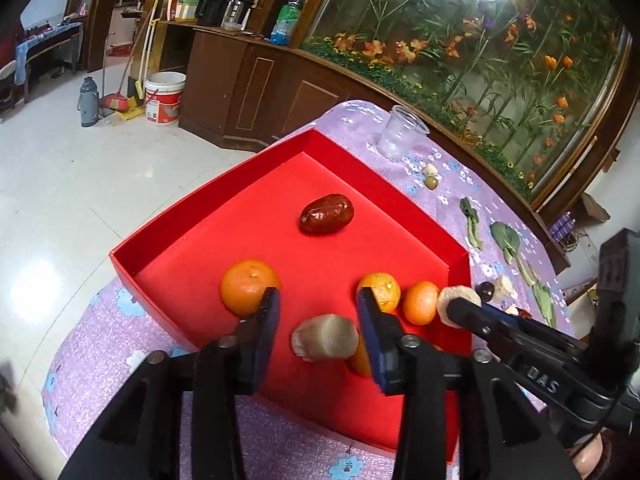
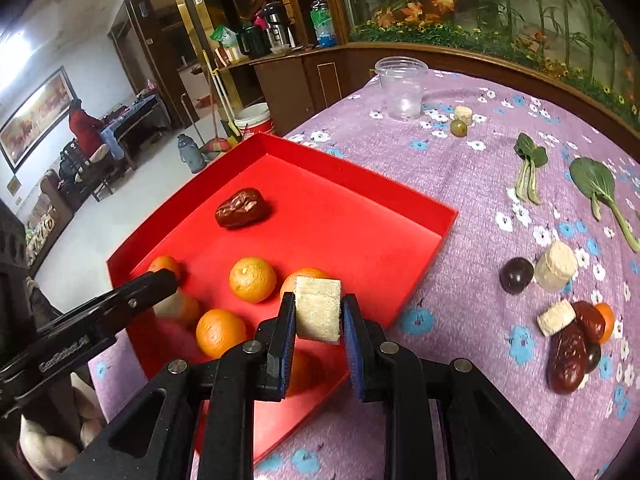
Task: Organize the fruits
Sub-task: 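Carry the taro and yam piece over the red tray and open both grippers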
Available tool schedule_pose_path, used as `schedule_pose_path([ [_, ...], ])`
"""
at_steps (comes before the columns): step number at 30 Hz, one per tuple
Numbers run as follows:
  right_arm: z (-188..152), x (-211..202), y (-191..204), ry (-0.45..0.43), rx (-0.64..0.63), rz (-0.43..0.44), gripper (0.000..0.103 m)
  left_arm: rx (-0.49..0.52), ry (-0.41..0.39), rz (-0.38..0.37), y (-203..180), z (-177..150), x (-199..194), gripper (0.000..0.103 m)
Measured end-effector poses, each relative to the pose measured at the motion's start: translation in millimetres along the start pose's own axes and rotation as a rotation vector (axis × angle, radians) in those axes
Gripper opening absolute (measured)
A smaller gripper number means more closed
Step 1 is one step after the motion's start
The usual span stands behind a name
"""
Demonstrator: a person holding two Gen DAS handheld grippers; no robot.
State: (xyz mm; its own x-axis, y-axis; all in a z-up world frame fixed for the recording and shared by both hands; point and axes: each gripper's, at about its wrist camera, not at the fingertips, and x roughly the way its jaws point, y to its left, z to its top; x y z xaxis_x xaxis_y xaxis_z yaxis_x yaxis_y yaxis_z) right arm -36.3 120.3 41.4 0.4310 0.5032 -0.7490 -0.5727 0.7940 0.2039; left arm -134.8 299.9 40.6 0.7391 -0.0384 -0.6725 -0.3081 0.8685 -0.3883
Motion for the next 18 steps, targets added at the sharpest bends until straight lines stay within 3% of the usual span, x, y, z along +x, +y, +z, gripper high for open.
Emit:
schedule_pose_path([
  [4,5.9,0.5,3.6,-0.025,-0.028,-0.052,0.025,-0.009,0.002,-0.017,0.1,0.9,-0.3,0.047],
  [14,8.0,-7.9,1.5,-0.050,-0.019,-0.053,0.027,-0.017,0.004,-0.021,1.1,2.0,-2.6,0.054],
  [18,7.1,-16.9,-3.2,-0.073,0.001,-0.048,0.036,-0.015,-0.003,-0.023,1.2,1.9,-6.8,0.055],
])
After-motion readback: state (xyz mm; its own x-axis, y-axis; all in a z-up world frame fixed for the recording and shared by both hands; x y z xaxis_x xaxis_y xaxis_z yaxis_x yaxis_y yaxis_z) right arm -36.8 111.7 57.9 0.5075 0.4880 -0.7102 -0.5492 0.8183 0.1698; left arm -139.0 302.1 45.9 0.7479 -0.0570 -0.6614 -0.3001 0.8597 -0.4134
